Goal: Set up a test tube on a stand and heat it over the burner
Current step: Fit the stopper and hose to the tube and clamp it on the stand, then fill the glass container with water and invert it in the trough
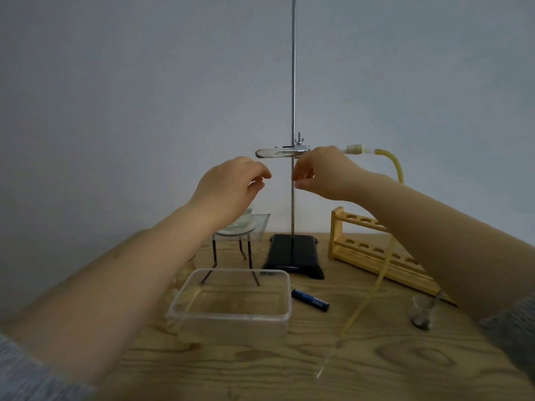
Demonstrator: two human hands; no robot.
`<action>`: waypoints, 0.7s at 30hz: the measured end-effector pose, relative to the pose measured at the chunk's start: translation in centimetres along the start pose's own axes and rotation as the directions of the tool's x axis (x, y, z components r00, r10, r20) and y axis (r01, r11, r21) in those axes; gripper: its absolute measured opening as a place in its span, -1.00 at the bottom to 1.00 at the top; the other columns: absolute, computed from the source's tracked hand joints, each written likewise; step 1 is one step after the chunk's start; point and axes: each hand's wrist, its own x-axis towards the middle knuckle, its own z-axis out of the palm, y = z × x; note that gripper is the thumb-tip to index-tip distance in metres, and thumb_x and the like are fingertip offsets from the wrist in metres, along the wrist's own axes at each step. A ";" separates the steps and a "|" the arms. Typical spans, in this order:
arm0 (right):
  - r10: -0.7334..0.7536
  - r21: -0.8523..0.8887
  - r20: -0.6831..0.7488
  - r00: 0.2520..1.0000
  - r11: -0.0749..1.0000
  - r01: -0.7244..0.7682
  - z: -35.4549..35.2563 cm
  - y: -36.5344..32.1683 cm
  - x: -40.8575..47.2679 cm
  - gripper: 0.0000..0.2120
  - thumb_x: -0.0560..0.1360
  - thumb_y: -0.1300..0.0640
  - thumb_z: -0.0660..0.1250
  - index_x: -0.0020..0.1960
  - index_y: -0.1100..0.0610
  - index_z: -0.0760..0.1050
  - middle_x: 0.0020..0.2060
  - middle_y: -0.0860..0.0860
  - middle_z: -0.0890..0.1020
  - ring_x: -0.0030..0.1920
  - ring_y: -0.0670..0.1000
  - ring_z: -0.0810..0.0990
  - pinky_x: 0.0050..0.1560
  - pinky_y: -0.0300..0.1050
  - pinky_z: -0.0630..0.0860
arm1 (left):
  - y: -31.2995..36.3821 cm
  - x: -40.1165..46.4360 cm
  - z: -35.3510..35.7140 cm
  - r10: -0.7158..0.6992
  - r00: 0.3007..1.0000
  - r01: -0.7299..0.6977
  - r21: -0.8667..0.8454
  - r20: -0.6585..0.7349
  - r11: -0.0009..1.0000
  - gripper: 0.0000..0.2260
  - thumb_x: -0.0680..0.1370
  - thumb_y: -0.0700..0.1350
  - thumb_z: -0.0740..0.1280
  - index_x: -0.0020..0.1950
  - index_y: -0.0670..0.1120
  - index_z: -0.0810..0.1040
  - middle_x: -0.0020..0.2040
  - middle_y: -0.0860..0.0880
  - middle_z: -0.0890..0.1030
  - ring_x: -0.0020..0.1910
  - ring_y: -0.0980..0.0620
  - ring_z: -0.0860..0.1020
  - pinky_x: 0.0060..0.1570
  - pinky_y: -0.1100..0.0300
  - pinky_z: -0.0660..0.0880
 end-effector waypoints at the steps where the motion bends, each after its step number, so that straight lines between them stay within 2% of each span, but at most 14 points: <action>1: -0.012 0.010 0.017 1.000 1.000 0.011 0.4 -0.6 -0.1 -0.83 0.51 0.12 0.35 0.08 0.11 0.61 -0.01 0.01 0.65 -0.02 -0.04 0.57 0.10 -0.13 0.53 | -0.2 -0.6 -0.2 -0.009 1.000 0.009 -0.001 0.013 1.000 -0.79 0.60 -0.10 0.21 0.19 0.00 0.55 0.12 0.03 0.57 0.07 0.05 0.53 -0.01 0.17 0.46; 11: -0.124 0.096 0.166 0.978 0.989 0.109 5.5 -6.3 -0.9 -0.84 0.51 0.11 0.35 0.06 0.10 0.60 0.00 0.01 0.63 0.01 -0.01 0.57 0.12 -0.08 0.54 | -5.3 -7.3 -1.6 -0.183 0.976 0.191 -0.063 0.116 0.980 -0.81 0.57 -0.11 0.26 0.16 0.01 0.56 0.05 0.06 0.59 0.04 0.09 0.53 0.07 0.14 0.46; 18: -0.168 0.160 0.279 0.945 0.979 0.126 9.9 -9.7 -0.8 -0.79 0.51 0.13 0.35 0.12 0.13 0.59 0.04 0.02 0.64 0.06 0.01 0.58 0.11 -0.14 0.51 | -9.1 -11.4 -1.7 -0.333 0.922 0.356 -0.095 0.196 0.930 -0.72 0.54 -0.05 0.32 0.25 0.02 0.49 0.12 0.08 0.54 0.10 0.13 0.50 0.09 0.22 0.39; 21: -0.172 0.204 0.323 0.931 0.973 0.109 11.9 -11.0 -0.2 -0.73 0.50 0.13 0.37 0.18 0.15 0.55 0.07 0.05 0.63 0.08 0.03 0.58 0.13 -0.11 0.51 | -11.0 -13.1 -1.2 -0.407 0.885 0.437 -0.102 0.227 0.893 -0.65 0.51 0.00 0.36 0.28 0.00 0.48 0.13 0.07 0.53 0.11 0.12 0.50 0.11 0.19 0.42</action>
